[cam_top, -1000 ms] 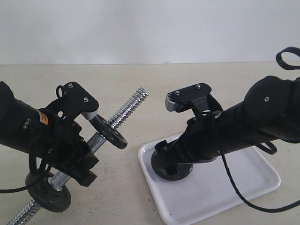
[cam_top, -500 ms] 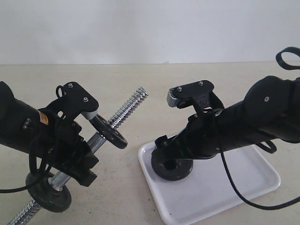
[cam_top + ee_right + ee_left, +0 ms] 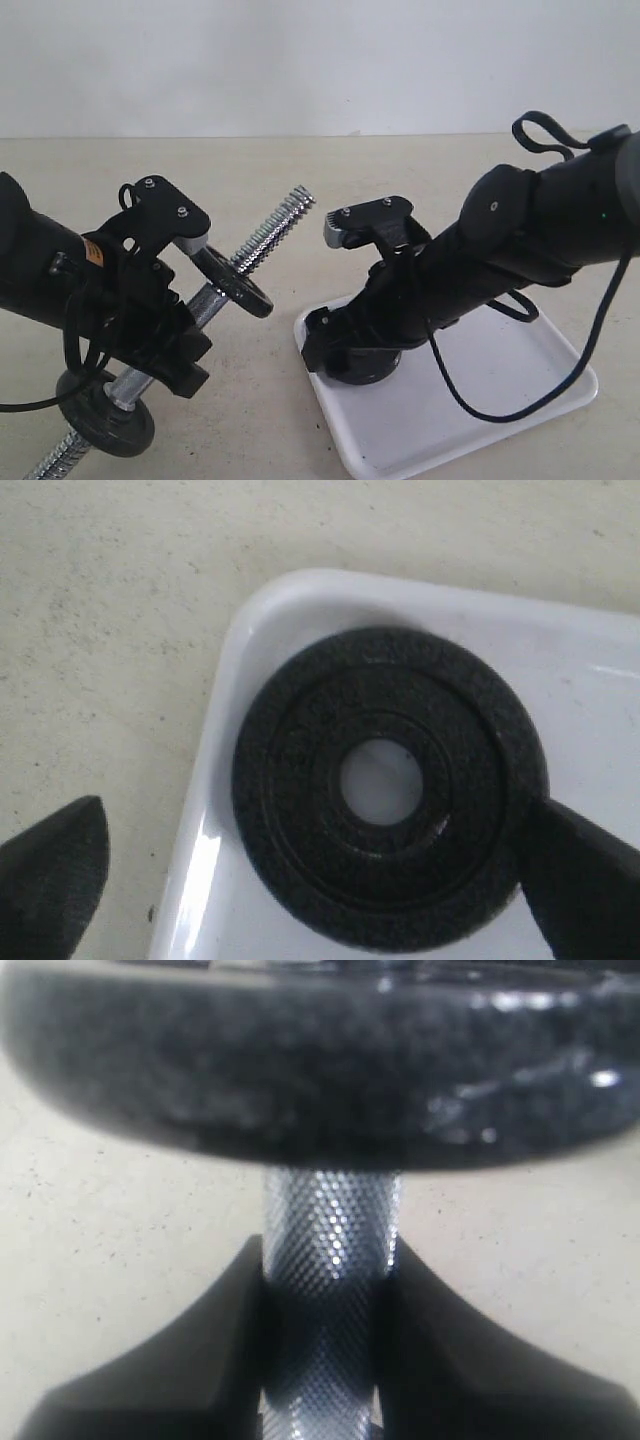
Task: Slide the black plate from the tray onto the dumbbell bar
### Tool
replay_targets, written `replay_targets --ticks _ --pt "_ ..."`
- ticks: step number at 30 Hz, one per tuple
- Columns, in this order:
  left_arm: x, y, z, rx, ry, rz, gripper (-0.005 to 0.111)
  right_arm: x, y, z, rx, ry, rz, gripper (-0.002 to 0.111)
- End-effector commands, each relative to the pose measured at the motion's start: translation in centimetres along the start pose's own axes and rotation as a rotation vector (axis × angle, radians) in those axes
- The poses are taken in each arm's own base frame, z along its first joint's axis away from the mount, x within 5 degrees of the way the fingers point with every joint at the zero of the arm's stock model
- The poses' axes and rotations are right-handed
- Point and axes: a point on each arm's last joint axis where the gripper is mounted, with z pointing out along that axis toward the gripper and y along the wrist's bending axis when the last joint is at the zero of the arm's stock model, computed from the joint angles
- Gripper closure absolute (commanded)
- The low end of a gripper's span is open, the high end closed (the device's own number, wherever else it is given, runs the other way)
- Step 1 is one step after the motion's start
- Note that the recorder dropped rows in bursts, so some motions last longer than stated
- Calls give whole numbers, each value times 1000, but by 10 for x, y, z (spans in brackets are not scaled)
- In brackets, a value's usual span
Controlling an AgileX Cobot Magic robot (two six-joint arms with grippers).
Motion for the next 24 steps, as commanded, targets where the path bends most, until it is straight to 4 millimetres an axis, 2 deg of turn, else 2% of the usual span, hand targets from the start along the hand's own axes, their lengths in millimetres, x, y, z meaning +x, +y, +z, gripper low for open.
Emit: replay_targets --ticks 1,4,10,15,24 --pt "-22 5 -17 -56 -174 -41 103 -11 2 -4 4 16 -38 5" --pt "-21 5 -17 -54 -170 -41 103 -14 -2 -7 61 59 -81 11" --pt "-21 5 -17 -53 -169 -41 103 -13 -9 -13 152 182 -101 39" --pt "-21 5 -17 -53 -169 -41 103 -15 -8 -16 147 206 -98 28" --pt "-21 5 -17 -53 -169 -41 103 -16 -8 -14 149 197 -93 27"
